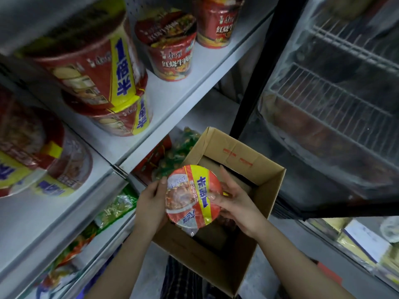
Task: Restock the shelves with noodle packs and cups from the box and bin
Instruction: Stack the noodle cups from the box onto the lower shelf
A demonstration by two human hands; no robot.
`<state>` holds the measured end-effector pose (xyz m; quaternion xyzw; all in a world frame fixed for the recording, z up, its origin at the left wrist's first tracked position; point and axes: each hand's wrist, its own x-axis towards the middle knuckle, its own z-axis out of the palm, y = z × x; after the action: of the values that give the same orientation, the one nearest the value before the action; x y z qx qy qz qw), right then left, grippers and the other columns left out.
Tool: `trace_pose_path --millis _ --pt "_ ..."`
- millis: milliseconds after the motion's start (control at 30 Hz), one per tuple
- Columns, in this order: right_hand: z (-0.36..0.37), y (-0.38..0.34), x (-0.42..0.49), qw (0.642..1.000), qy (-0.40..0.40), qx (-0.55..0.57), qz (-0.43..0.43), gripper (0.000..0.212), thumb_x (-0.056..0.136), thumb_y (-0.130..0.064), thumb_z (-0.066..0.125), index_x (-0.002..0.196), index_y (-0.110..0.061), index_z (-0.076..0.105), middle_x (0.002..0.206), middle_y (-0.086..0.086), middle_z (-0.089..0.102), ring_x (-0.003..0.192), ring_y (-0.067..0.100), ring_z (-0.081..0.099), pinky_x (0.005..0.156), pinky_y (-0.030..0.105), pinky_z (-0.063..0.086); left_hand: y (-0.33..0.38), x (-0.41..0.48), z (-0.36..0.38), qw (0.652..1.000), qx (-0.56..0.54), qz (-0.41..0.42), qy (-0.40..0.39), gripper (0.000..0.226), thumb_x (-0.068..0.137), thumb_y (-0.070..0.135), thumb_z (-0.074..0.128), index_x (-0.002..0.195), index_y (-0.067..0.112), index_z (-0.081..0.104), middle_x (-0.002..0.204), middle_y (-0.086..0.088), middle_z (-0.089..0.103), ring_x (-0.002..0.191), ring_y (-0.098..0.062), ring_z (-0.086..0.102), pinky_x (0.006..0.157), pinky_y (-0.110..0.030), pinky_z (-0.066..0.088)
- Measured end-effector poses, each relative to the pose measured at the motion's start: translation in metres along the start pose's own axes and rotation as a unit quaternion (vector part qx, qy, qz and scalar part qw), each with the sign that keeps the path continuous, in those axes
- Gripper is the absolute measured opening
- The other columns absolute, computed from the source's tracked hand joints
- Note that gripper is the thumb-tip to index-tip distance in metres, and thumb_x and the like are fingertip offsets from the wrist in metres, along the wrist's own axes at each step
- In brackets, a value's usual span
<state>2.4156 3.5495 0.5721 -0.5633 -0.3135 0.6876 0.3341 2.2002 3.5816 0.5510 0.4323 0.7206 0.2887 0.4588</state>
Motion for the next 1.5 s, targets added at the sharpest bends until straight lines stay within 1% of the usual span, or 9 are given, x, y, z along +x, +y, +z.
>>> trace_pose_path --millis 67,167,367,500,633,733,1000,1267,1500 --pt "0.001 -0.003 -0.012 1.000 0.007 -0.017 -0.007 0.079 0.075 -0.036 0.081 0.135 -0.055 0.034 0.111 -0.020 0.069 0.105 0.014 0.069 0.091 0.046 0.056 0.002 -0.009 0.001 1.000 -0.018 -0.005 -0.005 0.026 0.100 0.046 0.049 0.088 0.031 0.067 0.077 0.007 0.072 0.076 -0.010 0.069 0.068 -0.027 0.054" --pt "-0.001 -0.005 -0.029 1.000 0.019 -0.007 -0.010 0.074 0.079 -0.029 0.075 0.138 -0.048 0.036 0.110 -0.016 0.071 0.099 0.010 0.070 0.074 0.026 0.058 0.001 -0.021 0.009 0.999 -0.032 -0.006 -0.022 0.027 0.099 0.046 0.051 0.086 0.030 0.068 0.082 0.001 0.074 0.082 -0.017 0.071 0.079 -0.041 0.057" --pt "-0.011 -0.010 -0.057 0.998 0.056 -0.010 -0.005 0.093 0.070 -0.038 0.079 0.148 -0.044 0.028 0.129 -0.009 0.057 0.100 0.010 0.070 0.079 0.030 0.059 0.019 -0.046 0.013 0.997 -0.029 0.016 -0.065 0.023 0.098 0.044 0.053 0.096 0.025 0.067 0.080 0.004 0.073 0.069 -0.002 0.070 0.066 -0.029 0.056" --pt "-0.011 -0.020 -0.074 0.998 0.064 0.010 -0.021 0.059 0.070 -0.036 0.076 0.122 -0.042 0.050 0.113 -0.007 0.069 0.095 0.012 0.072 0.074 0.028 0.059 0.029 -0.064 0.010 0.993 -0.073 0.035 -0.085 0.017 0.089 0.042 0.067 0.105 0.037 0.066 0.103 0.005 0.071 0.091 -0.014 0.071 0.071 -0.026 0.055" --pt "-0.008 -0.023 -0.096 0.998 0.049 0.005 -0.028 0.058 0.074 -0.040 0.073 0.128 -0.023 0.059 0.109 0.000 0.074 0.100 0.017 0.071 0.085 0.037 0.058 0.041 -0.092 0.005 0.989 -0.102 0.048 -0.099 0.061 0.067 0.052 0.084 0.125 0.047 0.062 0.136 0.005 0.039 0.112 -0.015 0.059 0.085 -0.035 0.059" --pt "-0.005 -0.026 -0.115 0.998 0.037 -0.005 -0.047 0.057 0.076 -0.042 0.072 0.129 -0.025 0.059 0.110 -0.001 0.074 0.102 0.017 0.070 0.095 0.045 0.054 0.052 -0.107 -0.004 0.972 -0.183 0.041 -0.141 0.062 0.070 0.046 0.083 0.127 0.050 0.059 0.144 0.007 0.043 0.106 -0.017 0.068 0.083 -0.041 0.060" --pt "-0.005 -0.055 -0.161 0.990 -0.013 -0.021 -0.138 0.053 0.084 -0.017 0.071 0.135 -0.021 0.056 0.113 -0.001 0.073 0.102 0.017 0.070 0.084 0.025 0.056 0.051 -0.165 -0.031 0.950 -0.267 0.009 -0.161 0.047 0.095 0.033 0.062 0.138 0.047 0.048 0.123 0.002 0.070 0.107 -0.026 0.070 0.086 -0.055 0.057" --pt "0.037 -0.075 -0.189 0.969 -0.150 -0.069 -0.184 0.090 0.072 -0.045 0.081 0.149 -0.040 0.033 0.132 0.001 0.063 0.116 0.027 0.064 0.100 0.049 0.049 0.057 -0.231 -0.072 0.924 -0.356 -0.052 -0.132 0.035 0.093 0.047 0.056 0.126 0.036 0.057 0.109 -0.007 0.075 0.098 -0.027 0.073 0.072 -0.045 0.061" --pt "0.098 -0.072 -0.202 0.986 -0.124 0.049 -0.096 0.040 0.073 -0.044 0.070 0.111 -0.030 0.066 0.109 0.003 0.072 0.097 0.021 0.071 0.079 0.050 0.057 0.046 -0.267 -0.145 0.955 -0.279 -0.023 -0.097 0.049 0.079 0.073 0.059 0.119 0.045 0.065 0.120 0.010 0.070 0.117 -0.015 0.062 0.098 -0.054 0.049"
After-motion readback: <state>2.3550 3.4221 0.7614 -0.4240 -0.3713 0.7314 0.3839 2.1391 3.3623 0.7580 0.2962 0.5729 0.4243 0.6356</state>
